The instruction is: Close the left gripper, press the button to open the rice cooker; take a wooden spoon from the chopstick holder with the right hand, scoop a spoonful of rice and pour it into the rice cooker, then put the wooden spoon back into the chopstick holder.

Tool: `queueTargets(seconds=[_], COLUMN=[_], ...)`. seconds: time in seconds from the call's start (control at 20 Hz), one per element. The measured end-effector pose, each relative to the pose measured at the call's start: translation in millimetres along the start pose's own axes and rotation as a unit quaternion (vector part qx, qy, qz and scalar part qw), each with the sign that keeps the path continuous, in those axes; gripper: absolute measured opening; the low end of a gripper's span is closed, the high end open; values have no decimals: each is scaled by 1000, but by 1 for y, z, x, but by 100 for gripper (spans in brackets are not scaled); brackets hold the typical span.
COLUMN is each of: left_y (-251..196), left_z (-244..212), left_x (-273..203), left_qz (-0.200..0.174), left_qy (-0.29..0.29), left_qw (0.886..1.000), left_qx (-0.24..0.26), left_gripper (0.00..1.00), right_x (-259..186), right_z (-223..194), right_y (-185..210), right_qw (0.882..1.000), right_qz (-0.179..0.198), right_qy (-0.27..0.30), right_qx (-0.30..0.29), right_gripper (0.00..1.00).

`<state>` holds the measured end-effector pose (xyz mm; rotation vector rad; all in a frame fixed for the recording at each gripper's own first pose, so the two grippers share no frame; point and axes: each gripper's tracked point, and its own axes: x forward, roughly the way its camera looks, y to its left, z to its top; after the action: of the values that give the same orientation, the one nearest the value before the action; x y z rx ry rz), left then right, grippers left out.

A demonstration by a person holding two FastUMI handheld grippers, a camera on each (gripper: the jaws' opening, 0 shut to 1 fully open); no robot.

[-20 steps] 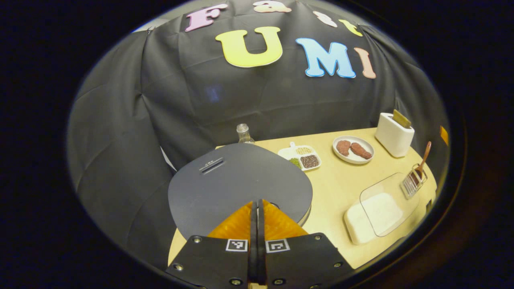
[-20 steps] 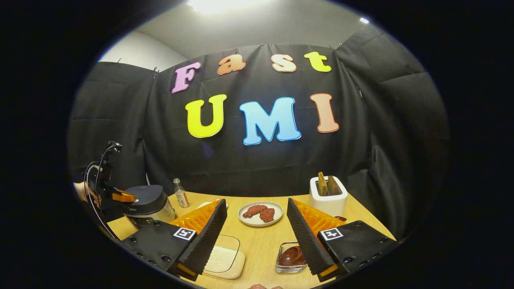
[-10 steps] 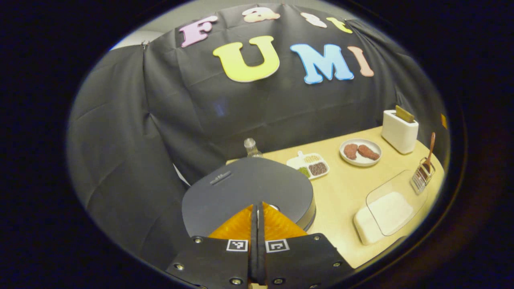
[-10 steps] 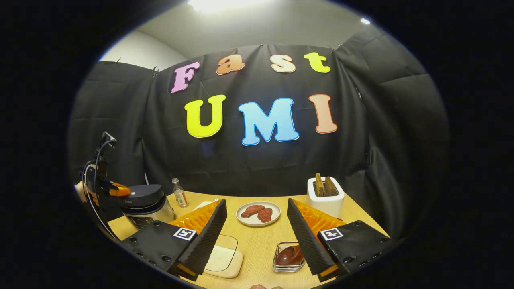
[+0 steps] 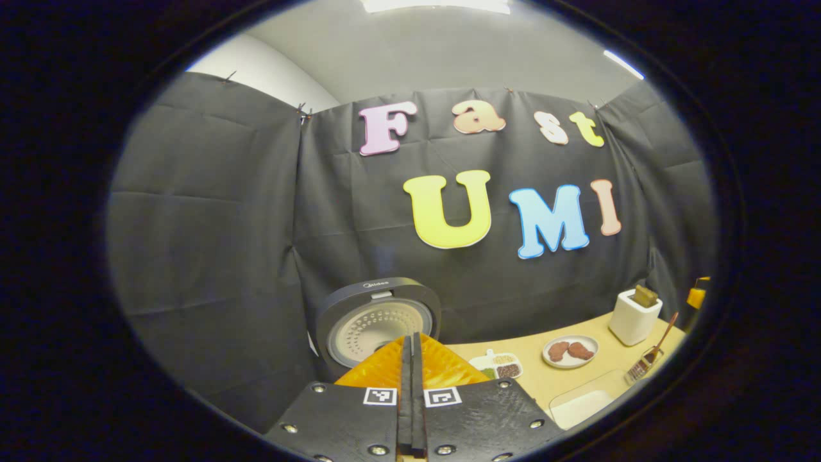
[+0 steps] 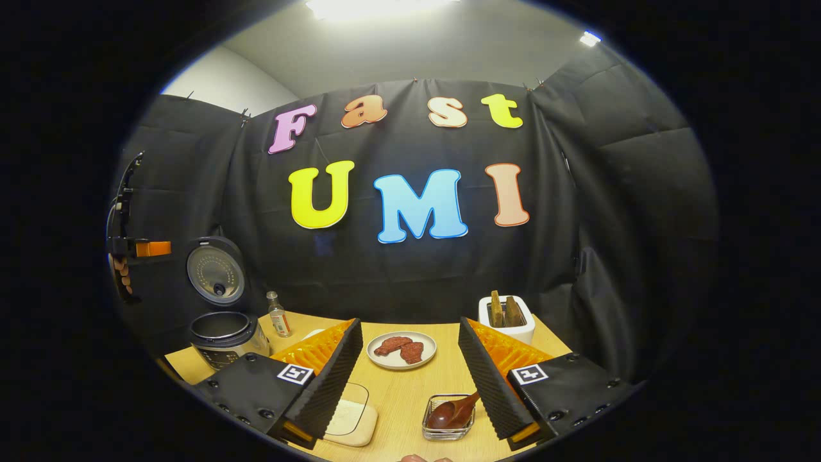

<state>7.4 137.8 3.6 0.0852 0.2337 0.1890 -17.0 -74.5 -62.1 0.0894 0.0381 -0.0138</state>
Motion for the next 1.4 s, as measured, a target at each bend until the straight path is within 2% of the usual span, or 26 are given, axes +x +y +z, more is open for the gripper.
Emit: queueTargets(seconds=[0.05,0.2,0.35,0.45,0.7,0.85,0.95,1.05,1.1,1.15,1.25,1.3,1.35,1.4], left_y=[0,-20,-33,-33,-65,-65,-66,-69,-75,-82,-90,-91,-94,-98], left_z=[0,-10,-18,-17,-16,-17,-17,-21,-24,-29,-39,-41,-44,-47], left_x=[-4,-24,-26,-26,-43,-51,-54,-55,-57,-60,-62,-62,-64,-65], left_qz=[-3,-46,-69,-58,-95,-93,-85,-77,-81,-87,-94,-93,-94,-97], left_qy=[-2,-4,0,-12,-24,-38,-49,-54,-51,-46,-33,-32,-32,-29], left_qw=[1000,998,996,998,994,994,995,995,995,995,995,994,994,994], left_qx=[-10,-44,-48,-21,-48,-31,-9,13,18,19,31,41,46,46], left_gripper=[1,4,56,91,92,92,93,91,93,91,93,91,93,91], right_x=[0,1,3,5,15,21,25,33,37,40,46,50,53,57], right_z=[2,10,10,12,-12,-30,-41,-55,-64,-72,-84,-90,-98,-106], right_y=[-7,-27,-51,-69,-110,-137,-146,-145,-144,-147,-145,-141,-140,-140], right_qw=[1000,999,998,997,992,989,988,986,985,984,984,984,983,982], right_qz=[-7,-34,-61,-81,-119,-141,-137,-118,-111,-111,-102,-95,-93,-94], right_qy=[0,-1,7,10,37,45,44,47,51,55,59,64,70,77], right_qx=[-2,-1,7,11,15,25,62,106,122,129,133,138,143,146], right_gripper=[94,96,96,94,96,94,97,98,98,98,98,93,93,98])
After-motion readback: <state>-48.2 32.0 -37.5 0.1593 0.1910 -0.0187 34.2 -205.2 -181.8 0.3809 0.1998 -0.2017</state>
